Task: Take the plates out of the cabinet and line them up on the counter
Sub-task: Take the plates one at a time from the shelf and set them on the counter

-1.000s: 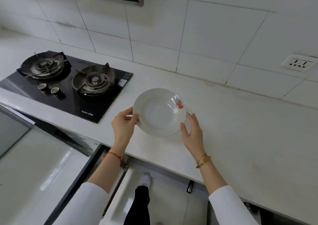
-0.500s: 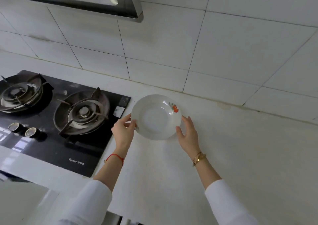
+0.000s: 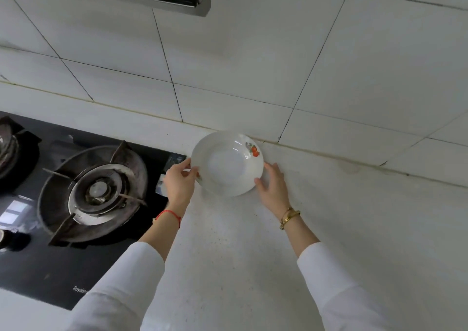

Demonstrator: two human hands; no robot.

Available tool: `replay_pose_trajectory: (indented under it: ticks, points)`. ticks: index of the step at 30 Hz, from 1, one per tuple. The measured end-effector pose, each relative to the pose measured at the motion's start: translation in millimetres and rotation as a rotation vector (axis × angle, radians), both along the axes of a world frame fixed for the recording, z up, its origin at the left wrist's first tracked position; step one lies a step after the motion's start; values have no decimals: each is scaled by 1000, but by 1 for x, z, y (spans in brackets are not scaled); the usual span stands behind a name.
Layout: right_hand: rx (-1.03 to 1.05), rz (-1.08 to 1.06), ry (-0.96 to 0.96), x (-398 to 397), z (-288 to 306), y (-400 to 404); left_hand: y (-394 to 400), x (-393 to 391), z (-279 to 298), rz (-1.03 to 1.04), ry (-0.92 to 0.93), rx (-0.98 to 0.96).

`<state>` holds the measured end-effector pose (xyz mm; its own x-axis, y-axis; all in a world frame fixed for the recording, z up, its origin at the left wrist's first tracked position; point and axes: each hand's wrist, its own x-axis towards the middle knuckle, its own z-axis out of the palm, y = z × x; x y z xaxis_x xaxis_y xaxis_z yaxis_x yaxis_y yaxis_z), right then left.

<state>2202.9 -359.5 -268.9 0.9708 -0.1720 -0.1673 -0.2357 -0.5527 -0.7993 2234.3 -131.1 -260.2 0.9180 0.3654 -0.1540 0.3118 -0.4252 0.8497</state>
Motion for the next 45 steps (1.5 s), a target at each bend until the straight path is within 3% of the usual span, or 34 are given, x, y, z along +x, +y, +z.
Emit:
replay_pose_trajectory:
  ticks: [13, 23, 34, 45]
  points:
    - [-17, -25, -3, 13, -14, 6, 3, 20, -19, -62, 32, 30]
    - [-92, -21, -33, -21, 16, 2, 10, -12, 5, -227, -43, 214]
    - [-155, -38, -263, -140, 85, -22, -7, -119, 81, -386, -304, 281]
    - [-166, -36, -366, -343, 121, -51, -33, -317, 120, -458, -496, 322]
